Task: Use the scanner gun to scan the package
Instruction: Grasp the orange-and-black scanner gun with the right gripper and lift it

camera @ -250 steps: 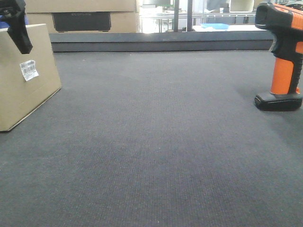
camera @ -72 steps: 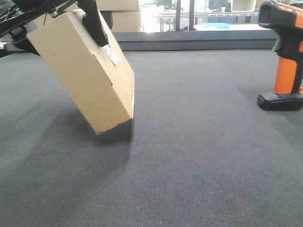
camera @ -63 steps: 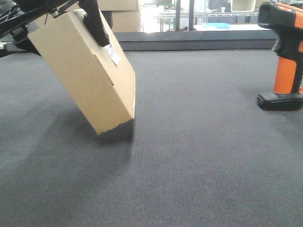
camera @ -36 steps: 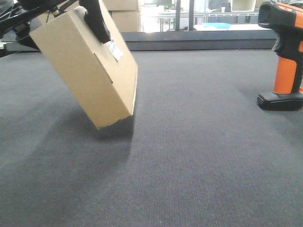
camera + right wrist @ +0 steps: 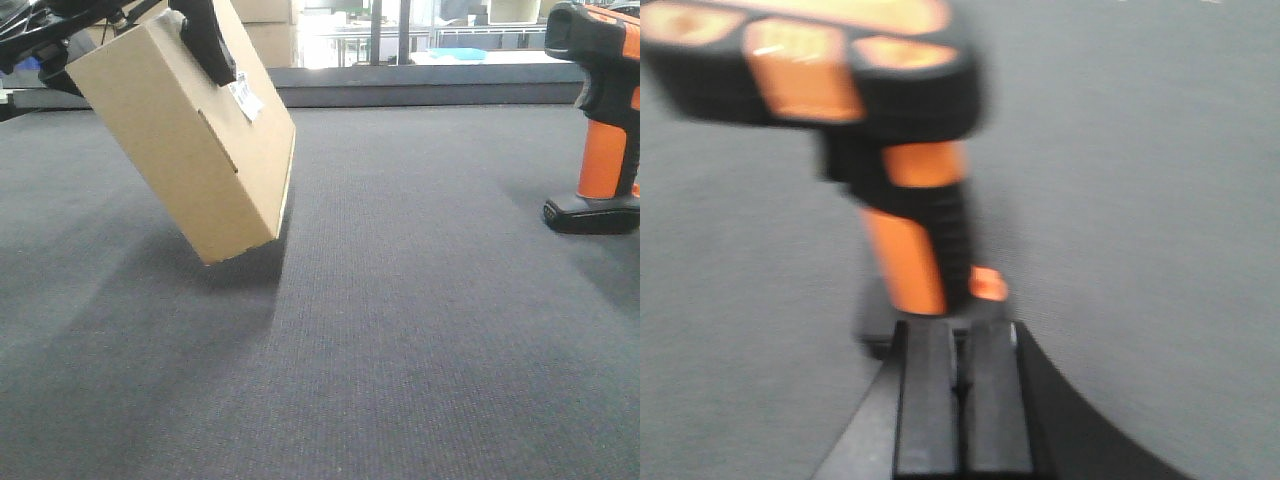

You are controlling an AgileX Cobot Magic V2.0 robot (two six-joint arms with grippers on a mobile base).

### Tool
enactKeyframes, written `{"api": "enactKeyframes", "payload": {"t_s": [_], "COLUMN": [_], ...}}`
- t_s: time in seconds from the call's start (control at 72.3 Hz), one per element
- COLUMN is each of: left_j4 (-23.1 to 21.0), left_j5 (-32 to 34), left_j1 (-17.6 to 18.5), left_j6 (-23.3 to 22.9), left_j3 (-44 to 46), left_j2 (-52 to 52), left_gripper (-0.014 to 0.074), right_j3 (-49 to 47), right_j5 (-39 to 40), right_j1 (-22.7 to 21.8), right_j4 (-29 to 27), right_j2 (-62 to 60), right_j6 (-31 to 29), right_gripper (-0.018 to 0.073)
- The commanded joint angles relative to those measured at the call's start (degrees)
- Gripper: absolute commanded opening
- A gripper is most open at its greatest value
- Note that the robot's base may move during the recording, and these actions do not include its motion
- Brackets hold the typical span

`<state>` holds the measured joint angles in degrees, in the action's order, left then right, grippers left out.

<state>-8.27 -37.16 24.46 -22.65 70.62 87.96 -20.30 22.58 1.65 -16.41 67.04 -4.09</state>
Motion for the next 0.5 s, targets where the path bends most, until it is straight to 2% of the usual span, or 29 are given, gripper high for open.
{"api": "enactKeyframes", "payload": {"t_s": [0.0,0.097,0.207,0.346,0.484], "left_j4": [-0.2,-0.2,-0.1,0.9,1.9], "left_j5": [1.4,1.1,0.9,0.8,0.1], "left_j1": [0.4,0.4,0.4,0.4,0.4], "left_j6": [0.2,0.2,0.2,0.2,0.2], "left_j3": [0.1,0.1,0.1,0.1,0.1], "left_j2": [-0.7,-0.7,-0.7,-0.7,-0.7], "left_gripper": [-0.0111,-0.0111,-0.0111,-0.0111,-0.0111], "right_j3": [-0.2,-0.2,-0.2,-0.2,-0.2], "right_j5": [7.2,13.1,16.5,19.9,19.8], "right_j1": [2.5,3.8,3.8,3.8,3.8], "right_j4": [-0.1,-0.1,-0.1,1.6,2.6], "right_j2": [2.9,5.6,7.8,8.7,8.7], "right_j6": [0.1,2.2,5.6,5.7,5.7], "right_gripper": [-0.0167,-0.0167,-0.0167,-0.0167,-0.0167]}}
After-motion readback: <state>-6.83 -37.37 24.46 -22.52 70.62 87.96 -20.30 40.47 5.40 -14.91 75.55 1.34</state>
